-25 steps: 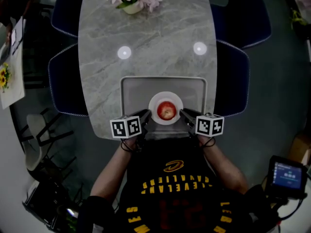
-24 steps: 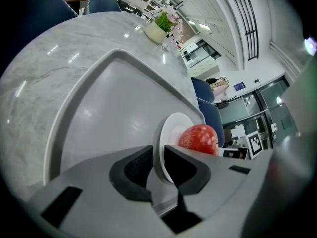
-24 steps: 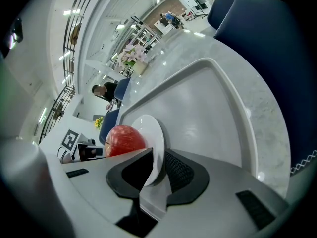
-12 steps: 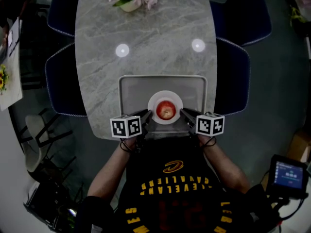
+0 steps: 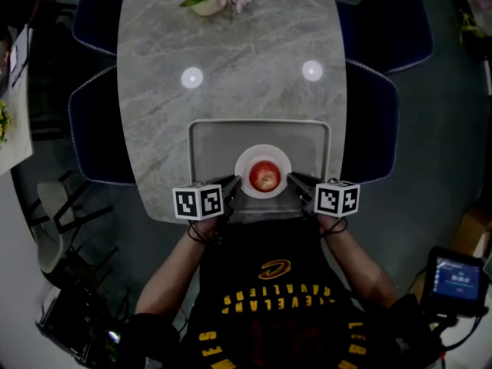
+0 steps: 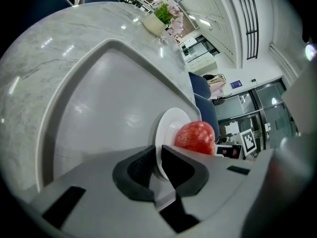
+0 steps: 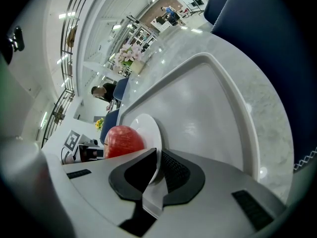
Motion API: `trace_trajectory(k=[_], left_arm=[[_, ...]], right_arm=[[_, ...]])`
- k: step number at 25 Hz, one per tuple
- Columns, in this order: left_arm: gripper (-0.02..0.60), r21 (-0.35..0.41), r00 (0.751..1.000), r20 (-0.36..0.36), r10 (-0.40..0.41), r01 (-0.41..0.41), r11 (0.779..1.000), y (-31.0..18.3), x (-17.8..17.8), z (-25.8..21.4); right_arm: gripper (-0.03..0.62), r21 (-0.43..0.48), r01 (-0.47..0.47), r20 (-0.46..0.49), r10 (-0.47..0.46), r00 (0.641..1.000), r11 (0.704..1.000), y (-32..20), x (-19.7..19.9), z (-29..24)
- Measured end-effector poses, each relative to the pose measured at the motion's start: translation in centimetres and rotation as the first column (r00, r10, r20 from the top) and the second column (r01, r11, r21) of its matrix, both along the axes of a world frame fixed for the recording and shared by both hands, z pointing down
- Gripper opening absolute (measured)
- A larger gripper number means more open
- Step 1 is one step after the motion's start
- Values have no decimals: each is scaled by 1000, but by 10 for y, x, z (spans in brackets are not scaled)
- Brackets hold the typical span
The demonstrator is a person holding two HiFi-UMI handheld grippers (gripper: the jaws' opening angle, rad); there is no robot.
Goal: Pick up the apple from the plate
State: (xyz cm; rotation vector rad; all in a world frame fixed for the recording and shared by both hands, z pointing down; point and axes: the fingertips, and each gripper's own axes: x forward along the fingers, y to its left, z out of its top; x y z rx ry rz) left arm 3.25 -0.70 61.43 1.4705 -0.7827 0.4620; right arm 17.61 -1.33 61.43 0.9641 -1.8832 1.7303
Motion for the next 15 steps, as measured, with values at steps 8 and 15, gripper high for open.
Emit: trace_trajectory(k=[8,15], left_arm=[[40,-19,1000,-8,-2,2,1000,-6,-5,-4],[40,-30,999,-34,-14,13,999,-16,-12,-10]], right_arm=[[37,-20,0,26,1,1000,1000,-6,-5,-8],[32,-28,8,65,-7,998,1000,-22,-12,-18]])
